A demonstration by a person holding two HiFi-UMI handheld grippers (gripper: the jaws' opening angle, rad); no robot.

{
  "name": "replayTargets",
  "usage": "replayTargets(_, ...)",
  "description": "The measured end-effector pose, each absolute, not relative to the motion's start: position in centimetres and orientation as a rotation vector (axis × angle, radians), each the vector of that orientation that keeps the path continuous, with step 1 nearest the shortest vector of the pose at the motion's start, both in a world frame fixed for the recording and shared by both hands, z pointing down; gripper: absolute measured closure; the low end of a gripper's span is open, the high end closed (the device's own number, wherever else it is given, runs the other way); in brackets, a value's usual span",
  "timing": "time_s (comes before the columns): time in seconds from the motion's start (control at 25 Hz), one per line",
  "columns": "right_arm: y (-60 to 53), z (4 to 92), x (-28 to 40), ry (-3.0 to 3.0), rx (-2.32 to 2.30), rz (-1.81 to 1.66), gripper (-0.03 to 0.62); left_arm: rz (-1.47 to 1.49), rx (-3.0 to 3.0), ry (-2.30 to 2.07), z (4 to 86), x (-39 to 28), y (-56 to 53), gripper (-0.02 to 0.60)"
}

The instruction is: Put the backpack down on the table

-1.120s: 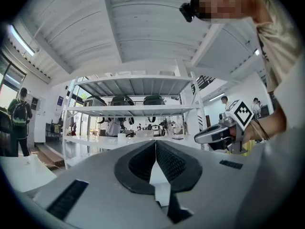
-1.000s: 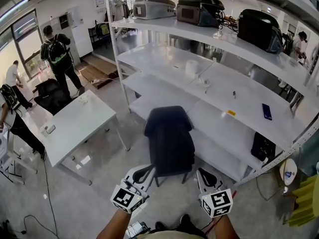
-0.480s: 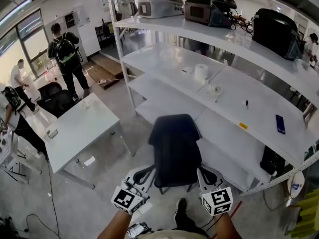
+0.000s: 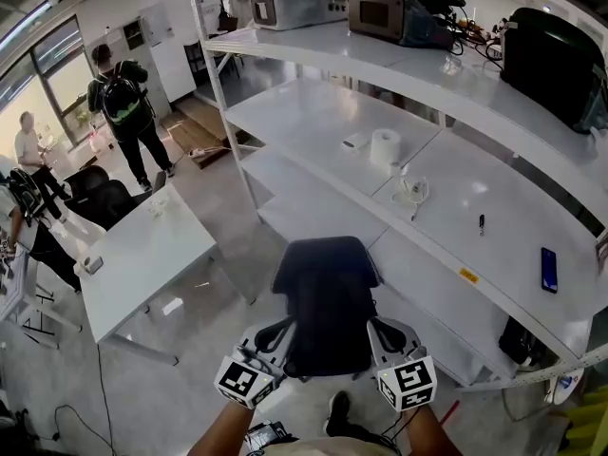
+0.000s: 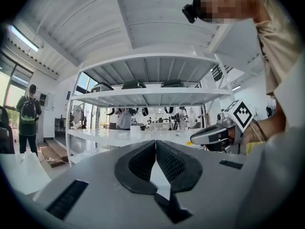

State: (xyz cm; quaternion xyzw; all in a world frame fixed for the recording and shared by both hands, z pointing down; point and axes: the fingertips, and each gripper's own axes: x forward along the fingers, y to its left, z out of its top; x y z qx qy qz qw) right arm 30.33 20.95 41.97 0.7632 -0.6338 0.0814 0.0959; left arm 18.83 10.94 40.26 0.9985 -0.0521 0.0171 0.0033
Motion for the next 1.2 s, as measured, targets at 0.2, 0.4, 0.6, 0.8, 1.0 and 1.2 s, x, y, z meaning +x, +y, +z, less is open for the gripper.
replayTargets(0.2,19.4,43.0,34.4,-1.902,2.254,0.26,0.568,0.094,3.119,-0.216,41.3,22.5,9.6,0.568)
replayTargets(0.4,17.5,44.2,37.6,-1.919,2.252,0.282,0.568,0.128,3.101,-0.256,42.9,25.7,7.7,0.568)
replayTargets(0.6,15.8,45.7,39.6,-1.932,2.247,0.312,0.568,0.175,3.074,-0.283,45.1,27.5,6.0,0.568)
replayTargets(0.8,13.7,48.5,41.4,-1.947,2.235,0.357,0.566,0.228,3.026,-0.311,48.9,29.7,3.5,0.566)
replayTargets(1.0,11.5,53.0,42.9,-1.937,2.216,0.439,0.566,0.301,2.972,-0.311,53.4,31.3,1.4,0.566)
replayTargets(1.2,9.3,58.4,44.3,-1.924,2.176,0.526,0.565,0.382,2.902,-0.339,59.5,31.9,-0.7,0.565)
